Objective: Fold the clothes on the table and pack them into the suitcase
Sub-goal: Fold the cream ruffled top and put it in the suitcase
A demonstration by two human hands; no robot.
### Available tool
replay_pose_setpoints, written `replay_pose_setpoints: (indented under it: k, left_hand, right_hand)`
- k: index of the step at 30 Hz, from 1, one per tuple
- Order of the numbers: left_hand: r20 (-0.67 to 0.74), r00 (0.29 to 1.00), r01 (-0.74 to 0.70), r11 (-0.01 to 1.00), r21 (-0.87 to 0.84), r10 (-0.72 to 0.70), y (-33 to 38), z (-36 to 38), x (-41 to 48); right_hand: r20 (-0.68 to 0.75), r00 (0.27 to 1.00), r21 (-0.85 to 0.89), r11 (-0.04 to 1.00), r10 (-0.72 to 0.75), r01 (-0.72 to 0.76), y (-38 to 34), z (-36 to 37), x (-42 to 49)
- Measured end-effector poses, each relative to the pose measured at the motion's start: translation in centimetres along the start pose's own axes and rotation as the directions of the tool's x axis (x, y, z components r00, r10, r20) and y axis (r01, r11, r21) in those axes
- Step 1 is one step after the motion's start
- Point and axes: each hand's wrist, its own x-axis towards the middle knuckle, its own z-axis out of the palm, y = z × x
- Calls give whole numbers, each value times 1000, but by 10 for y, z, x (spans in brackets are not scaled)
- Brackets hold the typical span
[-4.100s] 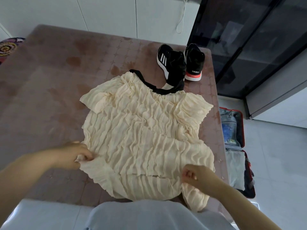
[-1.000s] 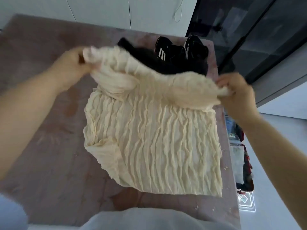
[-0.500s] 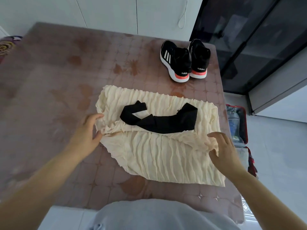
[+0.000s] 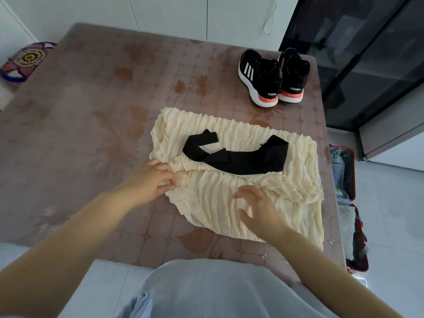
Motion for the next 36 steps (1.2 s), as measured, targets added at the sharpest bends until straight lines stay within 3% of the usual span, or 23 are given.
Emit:
replay_pose_setpoints:
  k: [3, 8, 10, 12, 15, 18, 22, 26, 29, 31, 36]
  left_hand:
    - [148, 987, -40, 992, -116, 57, -26, -9, -23]
    - [405, 913, 17, 996, 89, -52, -33, -27, -41]
    - [331, 938, 96, 994, 49, -107, -28, -36, -38]
    - [136, 982, 144, 987, -71, -133, -18, -37, -27]
    - [-129, 982, 116, 981, -157, -137, 7, -28, 11]
    - [-139, 961, 206, 954, -220, -239, 24, -12, 54]
    - [-18, 918, 365, 861, -354, -397, 23, -7, 89]
    - [-55, 905, 354, 817, -455, -422, 16, -19, 80]
    - [-89, 964, 182, 865, -468, -251, 20, -18, 47]
    - [-30, 993, 91, 897, -433, -116, 24, -9, 19]
    - [-37, 988, -156, 974, -164, 152, 16, 24, -22]
  right_hand:
    - [-180, 976, 68, 991, 122, -111, 18, -29, 10]
    - [-258, 909, 104, 945, 327, -310, 52, -76, 17]
    - [-241, 891, 101, 923, 384, -370, 58, -82, 23]
    - [-182, 882, 107, 900, 435, -422, 58, -81, 32]
    - [-86, 861, 161, 860, 501, -484, 54, -75, 49]
    - [-34, 836, 264, 812, 547, -521, 57, -68, 63]
    - [-80, 879, 111, 880, 471, -462, 66, -65, 68]
    - [-266, 938, 100, 974, 221, -201, 59, -79, 45]
    - [-340, 940, 11, 1000, -9, 14, 49, -78, 15]
    - [-288, 949, -13, 992, -125, 127, 54, -63, -6]
    - [-127, 976, -95, 981, -179, 168, 83, -17, -41]
